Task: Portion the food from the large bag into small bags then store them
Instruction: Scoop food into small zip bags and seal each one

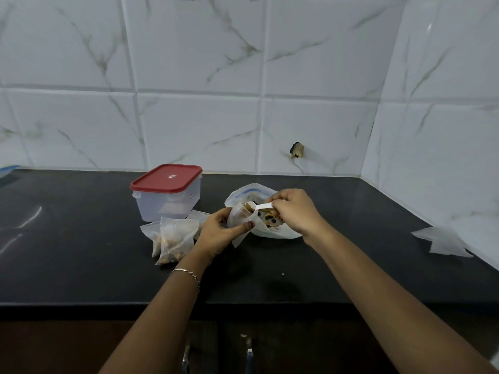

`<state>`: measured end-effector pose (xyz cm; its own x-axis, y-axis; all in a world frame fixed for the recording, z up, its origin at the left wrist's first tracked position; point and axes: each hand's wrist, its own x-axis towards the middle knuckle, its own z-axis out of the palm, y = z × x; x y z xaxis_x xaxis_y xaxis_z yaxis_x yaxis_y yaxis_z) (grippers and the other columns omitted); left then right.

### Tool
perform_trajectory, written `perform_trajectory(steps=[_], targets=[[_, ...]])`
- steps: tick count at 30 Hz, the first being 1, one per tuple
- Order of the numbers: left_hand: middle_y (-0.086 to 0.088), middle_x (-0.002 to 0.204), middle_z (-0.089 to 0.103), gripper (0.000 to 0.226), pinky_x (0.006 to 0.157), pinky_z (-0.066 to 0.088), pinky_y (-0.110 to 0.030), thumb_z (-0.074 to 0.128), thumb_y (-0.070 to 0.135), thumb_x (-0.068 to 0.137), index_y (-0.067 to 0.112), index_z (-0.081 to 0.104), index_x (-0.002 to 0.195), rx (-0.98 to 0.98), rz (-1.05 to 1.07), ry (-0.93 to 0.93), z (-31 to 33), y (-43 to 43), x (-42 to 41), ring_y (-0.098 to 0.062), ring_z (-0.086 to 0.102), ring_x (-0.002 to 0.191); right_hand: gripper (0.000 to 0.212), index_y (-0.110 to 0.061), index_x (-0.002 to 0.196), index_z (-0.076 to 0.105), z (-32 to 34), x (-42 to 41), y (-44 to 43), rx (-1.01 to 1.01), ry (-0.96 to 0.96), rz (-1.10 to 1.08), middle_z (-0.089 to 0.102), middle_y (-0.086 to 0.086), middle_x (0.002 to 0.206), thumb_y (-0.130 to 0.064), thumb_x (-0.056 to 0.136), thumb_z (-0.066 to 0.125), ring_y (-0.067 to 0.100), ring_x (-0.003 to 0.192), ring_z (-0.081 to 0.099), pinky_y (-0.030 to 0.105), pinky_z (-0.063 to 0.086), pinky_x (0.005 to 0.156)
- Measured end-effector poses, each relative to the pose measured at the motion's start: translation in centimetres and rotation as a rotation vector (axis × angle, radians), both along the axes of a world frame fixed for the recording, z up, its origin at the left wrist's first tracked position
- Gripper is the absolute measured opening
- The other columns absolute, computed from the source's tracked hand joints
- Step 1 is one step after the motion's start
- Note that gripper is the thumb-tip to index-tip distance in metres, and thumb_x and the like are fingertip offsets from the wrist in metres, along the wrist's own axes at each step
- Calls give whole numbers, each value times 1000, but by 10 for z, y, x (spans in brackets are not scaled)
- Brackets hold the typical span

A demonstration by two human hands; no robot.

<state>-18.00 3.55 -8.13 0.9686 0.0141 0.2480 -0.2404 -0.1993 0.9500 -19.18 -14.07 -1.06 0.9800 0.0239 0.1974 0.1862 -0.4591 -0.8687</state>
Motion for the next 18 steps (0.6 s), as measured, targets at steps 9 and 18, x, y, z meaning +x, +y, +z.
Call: perform_trajectory(steps=[9,18], targets=[[8,102,69,37,76,52,-21,80,32,74,25,62,106,-31,36,-111,-1,1,2,-7,65,95,25,-28,111,66,2,-5,8,-521,-365,14,67,-8,97,-21,100,45,4,73,54,15,31,55],[4,99,70,27,65,51,-11,76,27,81,23,63,105,-124,23,-123,0,0,0,2,67,85,34,-30,126,57,5,-13,6,-798,-641,83,57,-6,114,-18,94,54,13,100,54,23,33,71]])
